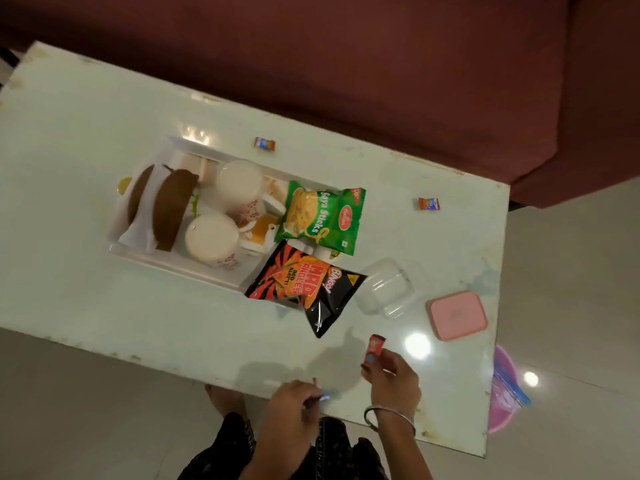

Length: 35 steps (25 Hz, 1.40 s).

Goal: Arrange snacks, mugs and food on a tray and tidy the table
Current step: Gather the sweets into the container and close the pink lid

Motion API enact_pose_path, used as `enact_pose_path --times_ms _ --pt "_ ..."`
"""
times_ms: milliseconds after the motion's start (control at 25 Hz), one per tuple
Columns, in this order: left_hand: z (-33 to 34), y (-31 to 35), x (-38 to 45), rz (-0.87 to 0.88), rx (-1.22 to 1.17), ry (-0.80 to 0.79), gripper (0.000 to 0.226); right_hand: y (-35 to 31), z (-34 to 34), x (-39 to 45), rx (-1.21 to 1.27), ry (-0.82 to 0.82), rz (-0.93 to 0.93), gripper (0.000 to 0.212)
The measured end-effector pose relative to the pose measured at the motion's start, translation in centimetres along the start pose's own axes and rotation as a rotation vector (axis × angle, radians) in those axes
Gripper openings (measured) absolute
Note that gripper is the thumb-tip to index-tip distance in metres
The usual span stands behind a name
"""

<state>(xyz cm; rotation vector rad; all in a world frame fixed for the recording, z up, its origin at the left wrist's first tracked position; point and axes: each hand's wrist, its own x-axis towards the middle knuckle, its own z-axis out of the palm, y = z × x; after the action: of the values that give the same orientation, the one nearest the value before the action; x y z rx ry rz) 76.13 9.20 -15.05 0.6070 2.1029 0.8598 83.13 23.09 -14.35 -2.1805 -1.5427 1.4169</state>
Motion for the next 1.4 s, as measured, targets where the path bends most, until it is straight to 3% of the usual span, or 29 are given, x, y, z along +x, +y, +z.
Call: enact_pose_path --times_ms 120,280,440,600,760,880,1040,1160,1240,1400 --pt "3.2 6.1 2.5 0.08 -0.128 0.084 0.011 -2.3 -3.0 2.4 0.158 0.088 0.013 0.008" --pt "4.1 12.6 8.2 0.192 -0.142 0.259 0.017 -5.8 -4.1 5.4 0.203 0.085 -0.039 0.013" --pt "4.2 14.5 12.1 0.107 -0.09 0.156 0.023 -7.1 -4.1 7.3 0.209 -0.009 -0.039 0.017" --pt "4.2 13.7 12.5 0.082 -0.067 0.047 0.023 -7.5 -4.1 8.9 0.161 0.071 -0.103 0.011" --pt "4.4 13.1 11.6 0.016 -0.123 0.081 0.022 -10.6 -3.2 12.5 0.001 0.21 -0.362 0.018" --pt "4.6 13.3 10.6 -0.005 -0.18 0.112 0.023 -14.1 -2.2 16.8 -0.229 0.115 -0.524 0.042" --pt "4.1 13.7 10.0 0.007 -0.208 0.126 0.025 -16.7 -1.0 20.8 -0.683 -0.106 -0.563 0.075" --pt "2.9 14.1 10.3 0.032 -0.221 0.112 0.025 -17.1 -0.6 22.2 -0.847 -0.165 -0.636 0.06" --pt "1.9 13.9 10.9 0.034 -0.233 0.116 0.025 -16.5 -0.6 22.3 -0.851 -0.075 -0.698 0.039" --pt "-0.1 13.5 12.3 0.045 -0.23 0.15 0.025 -14.8 -1.3 21.7 -0.786 0.023 -0.706 0.033"
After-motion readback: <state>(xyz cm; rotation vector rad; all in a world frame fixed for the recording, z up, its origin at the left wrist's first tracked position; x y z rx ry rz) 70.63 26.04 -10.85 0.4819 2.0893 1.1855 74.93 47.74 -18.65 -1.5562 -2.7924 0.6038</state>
